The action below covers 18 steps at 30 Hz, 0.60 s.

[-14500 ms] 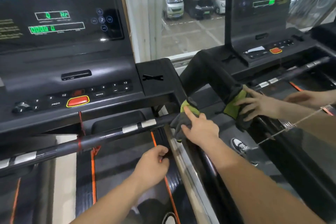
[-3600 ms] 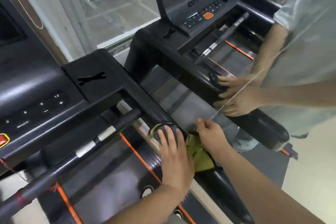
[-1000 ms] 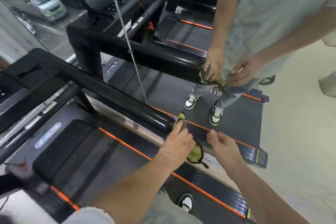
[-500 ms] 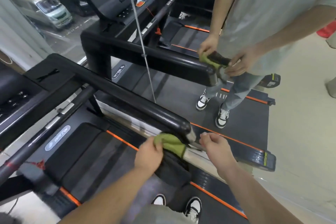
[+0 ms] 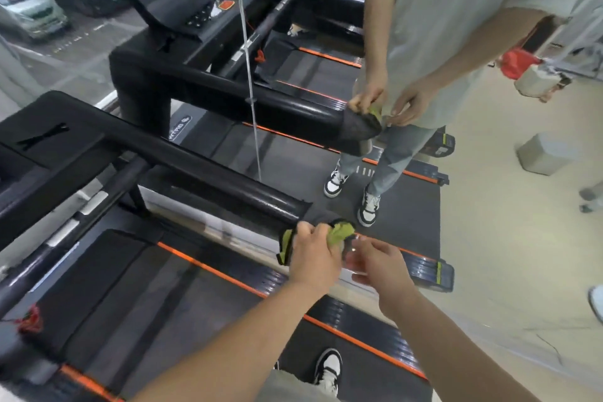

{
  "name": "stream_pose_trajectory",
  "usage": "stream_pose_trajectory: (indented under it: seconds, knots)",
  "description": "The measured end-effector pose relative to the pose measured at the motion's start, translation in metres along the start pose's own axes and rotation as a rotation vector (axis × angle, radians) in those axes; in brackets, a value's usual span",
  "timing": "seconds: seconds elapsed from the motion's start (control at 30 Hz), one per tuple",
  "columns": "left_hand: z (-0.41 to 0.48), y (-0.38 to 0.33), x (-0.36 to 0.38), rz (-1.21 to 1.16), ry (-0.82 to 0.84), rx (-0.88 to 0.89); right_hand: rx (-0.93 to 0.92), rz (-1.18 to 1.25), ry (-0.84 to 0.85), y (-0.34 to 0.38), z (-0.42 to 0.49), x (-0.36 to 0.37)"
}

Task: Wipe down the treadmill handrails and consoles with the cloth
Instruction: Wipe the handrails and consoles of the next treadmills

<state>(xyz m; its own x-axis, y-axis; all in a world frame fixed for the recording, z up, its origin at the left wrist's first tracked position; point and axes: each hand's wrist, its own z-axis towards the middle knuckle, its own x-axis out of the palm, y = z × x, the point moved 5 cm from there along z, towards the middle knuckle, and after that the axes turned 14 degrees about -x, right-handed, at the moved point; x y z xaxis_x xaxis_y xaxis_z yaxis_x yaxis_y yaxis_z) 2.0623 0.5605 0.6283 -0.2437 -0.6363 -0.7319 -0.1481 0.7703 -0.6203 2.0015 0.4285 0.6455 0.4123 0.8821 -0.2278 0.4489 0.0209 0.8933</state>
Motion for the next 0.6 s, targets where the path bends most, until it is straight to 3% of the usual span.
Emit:
stream_pose_trajectory:
  seconds: [0.1, 0.27, 0.37, 0.5, 0.6]
  knots:
    - [-0.015, 0.004, 0.024, -0.155, 0.328, -0.015, 0.046, 0.072, -0.112, -0.014, -0.008, -0.009]
    - [-0.023, 0.024, 0.004, -0.592, 0.551, -0.370, 0.080, 0.148, -0.152, -0.028, -0.025, -0.021]
    - [-0.040, 0.013, -0.006, -0.823, 0.783, -0.433, 0.042, 0.079, -0.117, -0.032, -0.050, -0.025]
    - [-0.067, -0.011, 0.001, -0.902, 0.978, -0.475, 0.082, 0.333, -0.009, -0.039, -0.094, -0.030]
    - [-0.098, -0.032, 0.017, -0.857, 1.171, -0.521, 0.050, 0.434, -0.041, -0.048, -0.123, -0.055]
